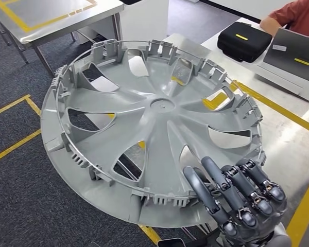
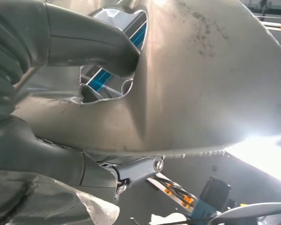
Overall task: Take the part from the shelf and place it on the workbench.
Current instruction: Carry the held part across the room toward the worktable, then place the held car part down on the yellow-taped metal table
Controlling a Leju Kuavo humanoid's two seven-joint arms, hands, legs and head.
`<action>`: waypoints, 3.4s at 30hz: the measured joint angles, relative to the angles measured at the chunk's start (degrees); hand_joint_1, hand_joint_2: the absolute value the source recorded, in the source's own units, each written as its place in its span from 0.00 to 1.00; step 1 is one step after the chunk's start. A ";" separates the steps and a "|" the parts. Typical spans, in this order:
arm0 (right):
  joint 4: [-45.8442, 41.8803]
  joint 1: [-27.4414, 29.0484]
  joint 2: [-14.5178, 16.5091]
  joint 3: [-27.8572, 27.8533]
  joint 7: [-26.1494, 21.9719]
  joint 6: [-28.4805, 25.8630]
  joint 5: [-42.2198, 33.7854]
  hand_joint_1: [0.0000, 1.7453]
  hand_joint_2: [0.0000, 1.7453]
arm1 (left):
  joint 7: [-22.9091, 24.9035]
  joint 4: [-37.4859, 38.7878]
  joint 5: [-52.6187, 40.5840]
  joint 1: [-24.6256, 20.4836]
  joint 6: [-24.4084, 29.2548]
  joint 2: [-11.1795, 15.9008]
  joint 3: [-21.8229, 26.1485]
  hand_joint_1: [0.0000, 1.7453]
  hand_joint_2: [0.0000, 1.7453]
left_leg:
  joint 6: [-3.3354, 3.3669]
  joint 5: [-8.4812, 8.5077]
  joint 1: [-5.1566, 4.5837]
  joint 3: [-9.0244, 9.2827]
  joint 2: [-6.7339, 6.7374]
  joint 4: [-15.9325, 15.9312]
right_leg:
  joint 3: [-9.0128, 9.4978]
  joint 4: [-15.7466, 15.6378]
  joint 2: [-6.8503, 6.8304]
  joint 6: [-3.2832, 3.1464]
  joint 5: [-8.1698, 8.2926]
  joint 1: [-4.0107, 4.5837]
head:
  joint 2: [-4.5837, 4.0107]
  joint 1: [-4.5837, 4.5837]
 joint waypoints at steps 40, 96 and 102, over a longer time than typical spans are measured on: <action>-0.04 -0.41 0.00 -0.01 -0.22 0.00 0.08 1.00 1.00 | 0.00 0.00 0.49 -0.06 0.10 -0.28 -0.73 0.00 0.00 | 0.09 -0.53 0.02 0.55 5.64 -0.27 | -2.07 5.17 -7.26 1.04 -1.28 -0.23 | 0.01 0.48; -0.14 0.93 2.32 -2.62 -2.57 0.00 -0.36 1.00 1.00 | -0.44 0.00 0.54 -0.04 -1.18 0.11 -0.75 0.00 0.00 | -0.14 -0.19 -0.99 -0.74 2.42 0.90 | 1.98 -2.03 -4.74 -0.90 0.66 0.76 | 0.00 -0.03; 0.75 1.49 2.59 -3.16 -2.55 0.00 -0.45 1.00 1.00 | -0.46 0.00 0.62 -0.03 -1.89 0.42 -0.73 0.00 0.00 | -0.14 -0.20 -0.99 -0.74 2.42 0.90 | 1.99 -2.03 -4.75 -0.90 0.66 0.76 | 0.00 -0.03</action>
